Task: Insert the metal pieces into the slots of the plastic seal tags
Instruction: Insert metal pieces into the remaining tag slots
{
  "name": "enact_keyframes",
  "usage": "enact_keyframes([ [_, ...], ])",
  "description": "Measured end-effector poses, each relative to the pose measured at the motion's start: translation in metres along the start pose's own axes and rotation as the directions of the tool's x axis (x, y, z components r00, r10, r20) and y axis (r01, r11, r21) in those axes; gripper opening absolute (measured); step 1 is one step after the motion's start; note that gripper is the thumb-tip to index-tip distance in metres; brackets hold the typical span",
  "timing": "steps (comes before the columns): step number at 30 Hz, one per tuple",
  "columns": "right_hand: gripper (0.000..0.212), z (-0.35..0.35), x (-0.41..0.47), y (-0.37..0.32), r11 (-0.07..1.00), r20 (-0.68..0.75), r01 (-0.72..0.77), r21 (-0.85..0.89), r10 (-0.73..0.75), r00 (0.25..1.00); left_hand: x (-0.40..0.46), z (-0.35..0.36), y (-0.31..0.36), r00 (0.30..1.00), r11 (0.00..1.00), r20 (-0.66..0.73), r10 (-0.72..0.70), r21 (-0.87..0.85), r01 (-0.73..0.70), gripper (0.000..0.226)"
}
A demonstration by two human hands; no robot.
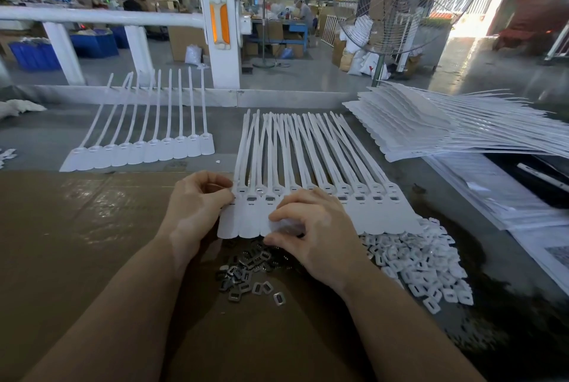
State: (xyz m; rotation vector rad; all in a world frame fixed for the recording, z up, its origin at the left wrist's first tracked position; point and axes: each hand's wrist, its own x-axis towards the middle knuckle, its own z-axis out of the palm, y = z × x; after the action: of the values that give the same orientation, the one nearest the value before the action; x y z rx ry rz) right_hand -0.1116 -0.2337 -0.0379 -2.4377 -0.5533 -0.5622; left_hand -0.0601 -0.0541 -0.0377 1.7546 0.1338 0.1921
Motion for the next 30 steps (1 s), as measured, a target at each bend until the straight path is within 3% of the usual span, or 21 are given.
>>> enact_keyframes([
  [18, 0.021, 0.0, -0.001, -0.002, 1.0, -0.083, 0.011, -0.024, -0.013, 0.996, -0.002, 0.003, -0.001, 0.999, 1.0, -0.052, 0.011, -0.002, -0.012, 0.014],
  [22, 0.023, -0.001, -0.001, -0.003, 0.999, -0.218, -0.018, 0.028, 0.024, 0.976, -0.002, 0.003, 0.0, 0.998, 1.0, -0.06, 0.002, 0.001, -0.002, 0.018],
  [26, 0.019, -0.005, 0.0, 0.002, 0.995, -0.421, -0.087, 0.044, 0.098, 0.902, -0.003, 0.004, 0.002, 0.998, 1.0, -0.055, -0.017, 0.008, 0.017, 0.019],
  [30, 0.021, -0.01, 0.001, 0.008, 0.982, -0.477, -0.15, 0.112, 0.185, 0.859, -0.005, 0.003, 0.004, 0.998, 1.0, -0.056, -0.019, -0.001, 0.019, 0.02],
])
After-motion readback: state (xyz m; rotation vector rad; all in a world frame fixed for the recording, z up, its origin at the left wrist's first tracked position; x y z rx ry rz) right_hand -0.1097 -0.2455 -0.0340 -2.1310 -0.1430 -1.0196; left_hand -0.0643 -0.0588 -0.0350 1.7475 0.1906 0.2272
